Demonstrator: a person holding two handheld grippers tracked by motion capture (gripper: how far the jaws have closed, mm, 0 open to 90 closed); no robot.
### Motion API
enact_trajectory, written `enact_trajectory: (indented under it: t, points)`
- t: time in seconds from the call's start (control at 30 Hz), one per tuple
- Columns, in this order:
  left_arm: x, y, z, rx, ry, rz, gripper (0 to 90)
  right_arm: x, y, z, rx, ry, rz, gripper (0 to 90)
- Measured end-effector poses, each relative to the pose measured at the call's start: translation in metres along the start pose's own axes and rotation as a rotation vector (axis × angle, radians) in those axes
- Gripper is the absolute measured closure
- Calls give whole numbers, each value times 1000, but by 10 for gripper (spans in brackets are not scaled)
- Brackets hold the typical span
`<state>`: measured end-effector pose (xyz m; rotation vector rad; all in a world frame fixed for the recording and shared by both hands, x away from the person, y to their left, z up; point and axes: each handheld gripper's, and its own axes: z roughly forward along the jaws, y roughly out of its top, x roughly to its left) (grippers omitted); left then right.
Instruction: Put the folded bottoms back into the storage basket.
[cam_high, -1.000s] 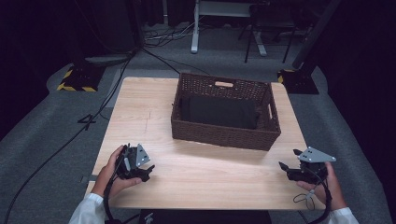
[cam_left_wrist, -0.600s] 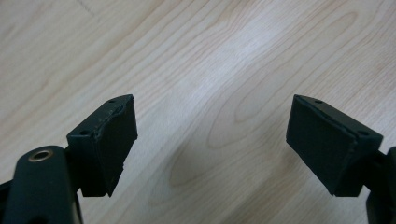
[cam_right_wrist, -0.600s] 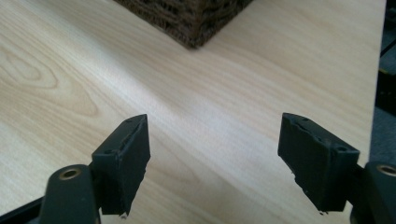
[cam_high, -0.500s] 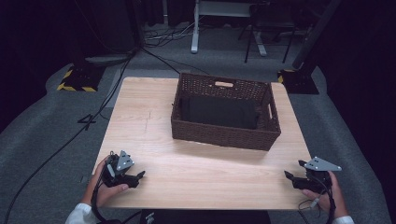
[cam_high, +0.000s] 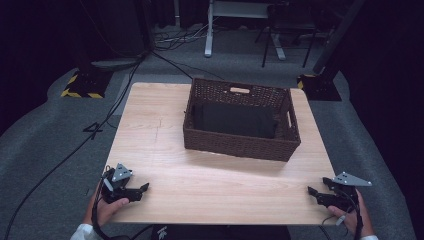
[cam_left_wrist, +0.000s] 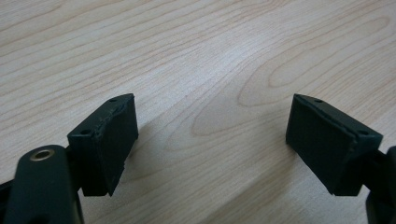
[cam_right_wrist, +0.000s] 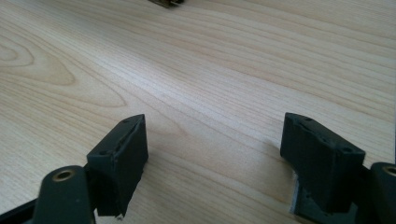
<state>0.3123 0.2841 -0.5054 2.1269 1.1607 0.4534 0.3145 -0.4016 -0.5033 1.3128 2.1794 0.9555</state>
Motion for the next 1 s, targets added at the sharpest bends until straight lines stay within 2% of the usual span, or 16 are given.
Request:
enact_trajectory:
  t: [0.17,0.27,1.0]
  points:
    - [0,0,0,0,2,0,172,0,0,0,-1,1,-3,232]
    - [-1,0,0,-1,7,-16,172,0,0,0,-2,-1,0,232]
    - [0,0,1,1,6,-15,166,0,0,0,-2,-3,8,234]
